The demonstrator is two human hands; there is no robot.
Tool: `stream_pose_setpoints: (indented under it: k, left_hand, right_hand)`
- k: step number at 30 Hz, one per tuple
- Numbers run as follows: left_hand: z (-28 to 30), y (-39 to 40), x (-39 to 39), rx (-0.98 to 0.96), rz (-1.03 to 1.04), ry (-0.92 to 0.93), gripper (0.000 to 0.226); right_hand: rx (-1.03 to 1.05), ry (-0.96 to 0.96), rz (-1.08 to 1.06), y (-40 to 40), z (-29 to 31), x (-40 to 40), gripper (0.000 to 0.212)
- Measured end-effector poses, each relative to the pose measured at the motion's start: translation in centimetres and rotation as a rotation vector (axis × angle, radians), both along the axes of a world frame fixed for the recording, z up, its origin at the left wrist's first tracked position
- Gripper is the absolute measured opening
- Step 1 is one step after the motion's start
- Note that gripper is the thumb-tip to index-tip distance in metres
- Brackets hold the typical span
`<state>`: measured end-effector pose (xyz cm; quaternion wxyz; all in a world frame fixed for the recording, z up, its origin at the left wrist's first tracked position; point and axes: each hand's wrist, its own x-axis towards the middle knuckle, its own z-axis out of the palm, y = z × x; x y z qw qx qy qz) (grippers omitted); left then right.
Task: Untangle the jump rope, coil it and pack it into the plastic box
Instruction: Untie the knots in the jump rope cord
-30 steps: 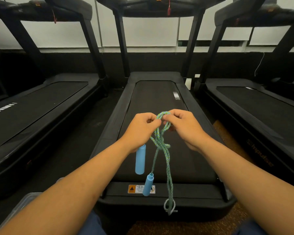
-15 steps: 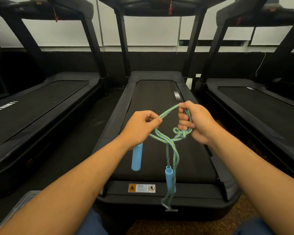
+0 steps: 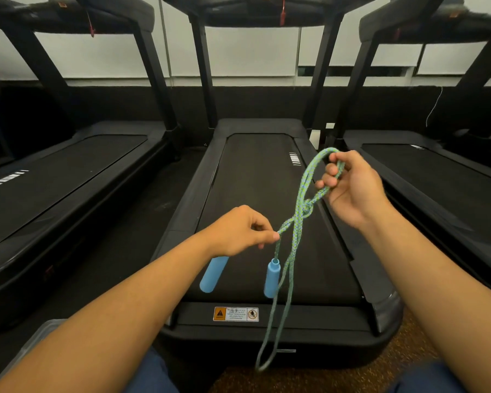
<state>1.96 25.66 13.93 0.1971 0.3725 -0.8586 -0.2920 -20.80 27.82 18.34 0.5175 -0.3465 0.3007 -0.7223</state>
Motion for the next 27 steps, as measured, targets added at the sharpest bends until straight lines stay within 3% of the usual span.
stream_pose_setpoints:
  k: [8,13,17,22,27]
  left_hand:
    - [-1.4,-1.1,0.0,0.006,0.061,0.038,0.023]
    - [-2.4,-0.2,-2.3,0.071,-0.127,0.154,0.048]
    - [-2.5,0.1,-2.8,0.152,-0.158,0.388,0.028]
    - [-2.1,-0.8,-1.5,0.104,-0.147,0.346,0.013]
    - [-0.7,-0.4,-0.8,0.225,-0.145,0.504,0.013]
  right_hand:
    - [-0.026,-0.044,0.032,0.4,0.2,1.0,0.021]
    - [0.001,0.023,0.176,1.1,-0.3,4.7,0.018]
    - [-0.009,0.056,0.242,1.7,-0.3,6.0,0.017]
    - [-0.049,0.036,0.212,1.6,0.6,4.5,0.018]
    - [-0.078,-0.109,0.163,1.3,1.8,2.6,0.022]
